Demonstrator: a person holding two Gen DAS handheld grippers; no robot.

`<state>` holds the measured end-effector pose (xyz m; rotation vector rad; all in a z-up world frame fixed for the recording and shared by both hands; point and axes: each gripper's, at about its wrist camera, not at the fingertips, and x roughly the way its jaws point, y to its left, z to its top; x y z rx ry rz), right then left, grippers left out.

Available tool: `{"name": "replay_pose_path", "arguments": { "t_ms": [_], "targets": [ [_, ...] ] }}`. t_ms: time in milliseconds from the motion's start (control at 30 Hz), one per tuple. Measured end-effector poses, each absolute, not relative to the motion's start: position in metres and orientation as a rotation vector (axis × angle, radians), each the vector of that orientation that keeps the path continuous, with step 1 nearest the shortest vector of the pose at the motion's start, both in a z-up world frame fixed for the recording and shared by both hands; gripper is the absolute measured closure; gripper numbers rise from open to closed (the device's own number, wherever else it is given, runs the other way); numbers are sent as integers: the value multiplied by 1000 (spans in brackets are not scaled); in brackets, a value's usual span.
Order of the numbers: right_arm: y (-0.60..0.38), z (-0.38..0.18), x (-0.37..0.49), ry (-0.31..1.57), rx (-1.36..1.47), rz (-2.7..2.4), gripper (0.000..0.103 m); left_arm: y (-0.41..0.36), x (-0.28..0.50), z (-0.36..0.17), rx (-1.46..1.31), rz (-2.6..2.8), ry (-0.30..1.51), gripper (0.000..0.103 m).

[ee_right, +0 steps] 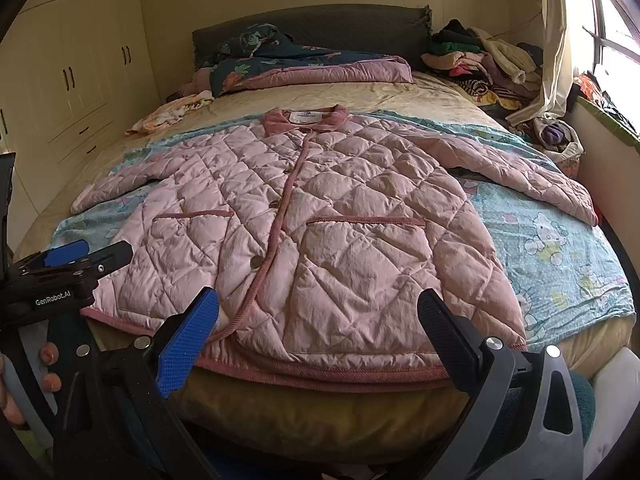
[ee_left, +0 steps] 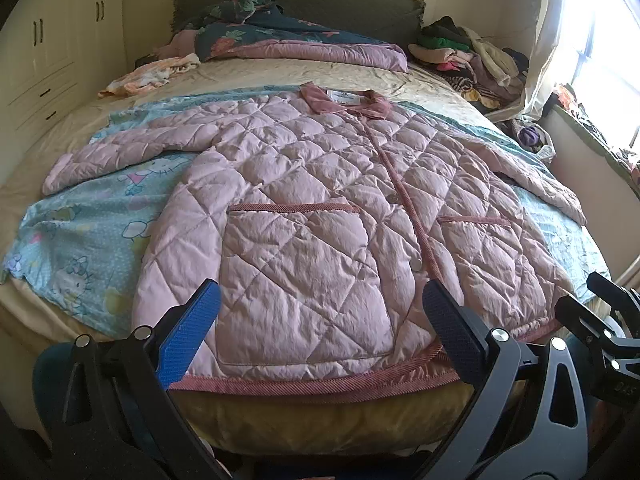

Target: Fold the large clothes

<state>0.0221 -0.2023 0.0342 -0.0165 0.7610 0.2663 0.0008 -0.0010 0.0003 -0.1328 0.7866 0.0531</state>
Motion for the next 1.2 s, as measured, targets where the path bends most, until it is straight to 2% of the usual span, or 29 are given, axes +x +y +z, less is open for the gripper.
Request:
{"name": "replay_pose_path", "arguments": {
  "t_ms": [1200],
  "targets": [
    [-203, 32, 24, 768, -8, 271, 4, -8, 2, -3, -132, 45, 792, 8]
  ]
}}
